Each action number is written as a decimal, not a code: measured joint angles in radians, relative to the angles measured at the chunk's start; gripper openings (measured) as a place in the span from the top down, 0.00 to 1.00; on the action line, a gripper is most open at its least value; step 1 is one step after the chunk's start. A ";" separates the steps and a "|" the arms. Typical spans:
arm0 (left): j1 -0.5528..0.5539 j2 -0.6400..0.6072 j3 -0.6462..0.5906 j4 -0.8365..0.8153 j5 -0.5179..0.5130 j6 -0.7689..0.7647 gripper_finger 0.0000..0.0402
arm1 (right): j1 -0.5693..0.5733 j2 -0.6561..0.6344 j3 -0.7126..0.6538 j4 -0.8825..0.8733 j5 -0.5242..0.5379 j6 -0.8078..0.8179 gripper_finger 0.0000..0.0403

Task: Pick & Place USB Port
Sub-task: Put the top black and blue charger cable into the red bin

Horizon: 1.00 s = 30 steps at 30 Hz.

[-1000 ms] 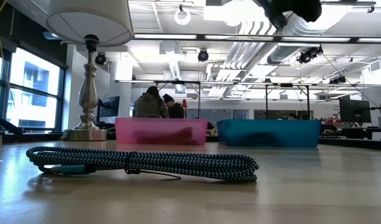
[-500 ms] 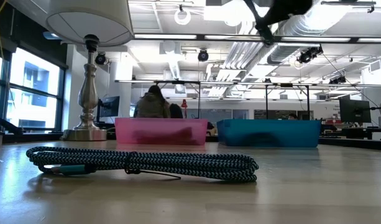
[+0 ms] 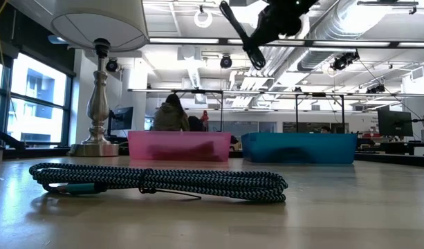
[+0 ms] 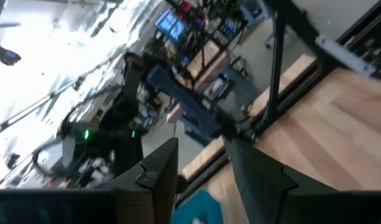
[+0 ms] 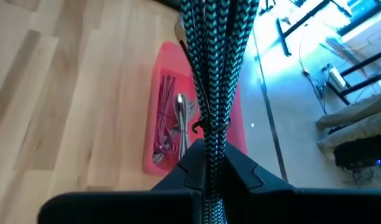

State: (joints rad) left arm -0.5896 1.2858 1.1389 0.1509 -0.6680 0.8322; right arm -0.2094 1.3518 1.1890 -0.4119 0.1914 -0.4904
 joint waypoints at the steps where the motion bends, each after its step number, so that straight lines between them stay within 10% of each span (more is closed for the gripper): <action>1: 0.000 0.000 0.000 -0.012 -0.020 0.000 0.63 | 0.007 -0.003 0.003 -0.003 -0.001 0.000 0.97; 18: 0.019 0.000 0.000 -0.117 -0.239 -0.025 0.63 | 0.125 -0.103 0.003 -0.017 -0.112 0.036 0.97; 30: 0.299 0.005 -0.037 -0.078 0.133 -0.306 0.63 | 0.366 -0.103 0.003 -0.009 -0.097 0.037 0.97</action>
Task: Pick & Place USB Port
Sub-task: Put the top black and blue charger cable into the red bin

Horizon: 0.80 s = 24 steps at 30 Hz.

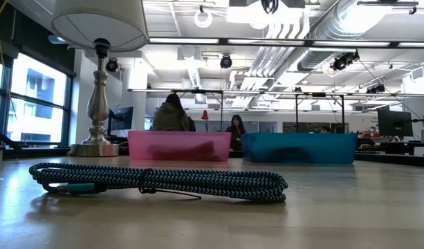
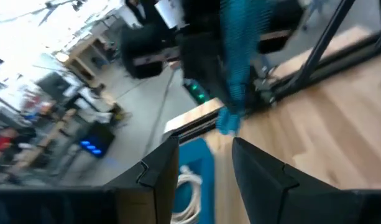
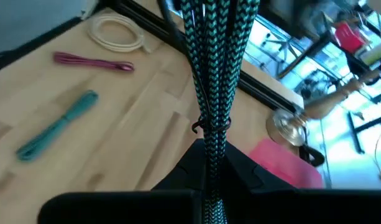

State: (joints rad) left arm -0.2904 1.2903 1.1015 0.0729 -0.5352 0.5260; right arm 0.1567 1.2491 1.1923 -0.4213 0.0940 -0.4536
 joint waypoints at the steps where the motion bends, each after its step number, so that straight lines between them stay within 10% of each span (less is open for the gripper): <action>1: 0.020 0.000 0.000 0.008 0.042 -0.016 0.63 | 0.018 0.000 0.000 0.000 0.017 -0.004 0.97; 10: 0.129 0.107 0.000 0.244 0.545 -0.109 0.64 | 0.082 0.000 0.000 0.000 0.108 -0.026 0.97; 24: 0.134 0.201 0.000 0.451 0.670 -0.085 0.64 | 0.081 0.001 0.000 0.003 0.107 -0.026 0.97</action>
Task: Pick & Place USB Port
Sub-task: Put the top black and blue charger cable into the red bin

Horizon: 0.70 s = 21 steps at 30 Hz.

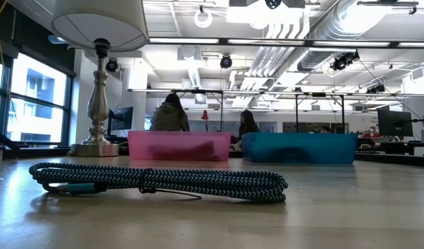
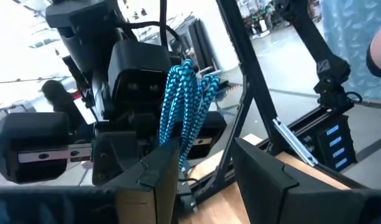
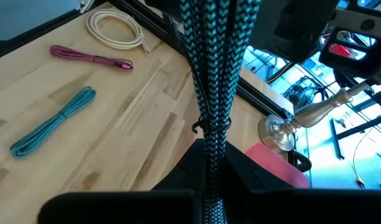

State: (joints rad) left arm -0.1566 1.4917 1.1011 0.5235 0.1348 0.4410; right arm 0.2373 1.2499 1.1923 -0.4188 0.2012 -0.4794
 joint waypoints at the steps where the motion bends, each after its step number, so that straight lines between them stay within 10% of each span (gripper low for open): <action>1: 0.000 0.000 0.000 -0.002 -0.002 0.004 0.64 | -0.001 0.000 0.000 -0.001 0.000 0.000 0.97; 21: -0.001 0.001 0.000 -0.026 -0.220 0.060 0.64 | -0.003 0.002 0.000 -0.003 -0.002 0.008 0.97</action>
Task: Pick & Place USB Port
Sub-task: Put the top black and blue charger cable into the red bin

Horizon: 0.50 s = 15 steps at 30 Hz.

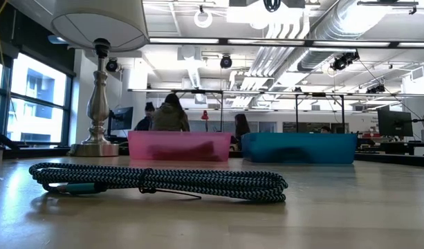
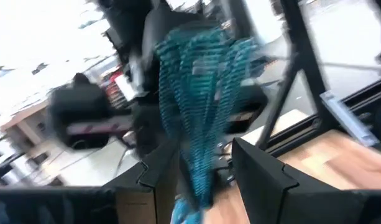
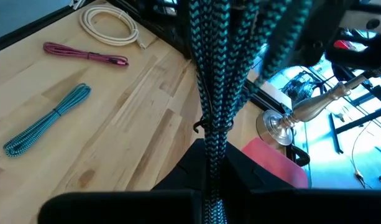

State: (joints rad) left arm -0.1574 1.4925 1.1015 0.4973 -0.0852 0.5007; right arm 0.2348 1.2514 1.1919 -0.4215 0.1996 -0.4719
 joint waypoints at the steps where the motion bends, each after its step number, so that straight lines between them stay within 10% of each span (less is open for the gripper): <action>1: 0.000 0.000 0.000 -0.001 -0.015 0.000 0.64 | 0.001 0.000 0.000 0.002 -0.006 0.000 0.97; 15: 0.001 0.000 0.000 0.017 0.071 -0.037 0.64 | 0.001 0.001 0.000 -0.002 -0.007 0.001 0.97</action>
State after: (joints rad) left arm -0.1560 1.4929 1.1019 0.5140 -0.0143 0.4633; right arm 0.2359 1.2522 1.1918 -0.4232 0.1926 -0.4712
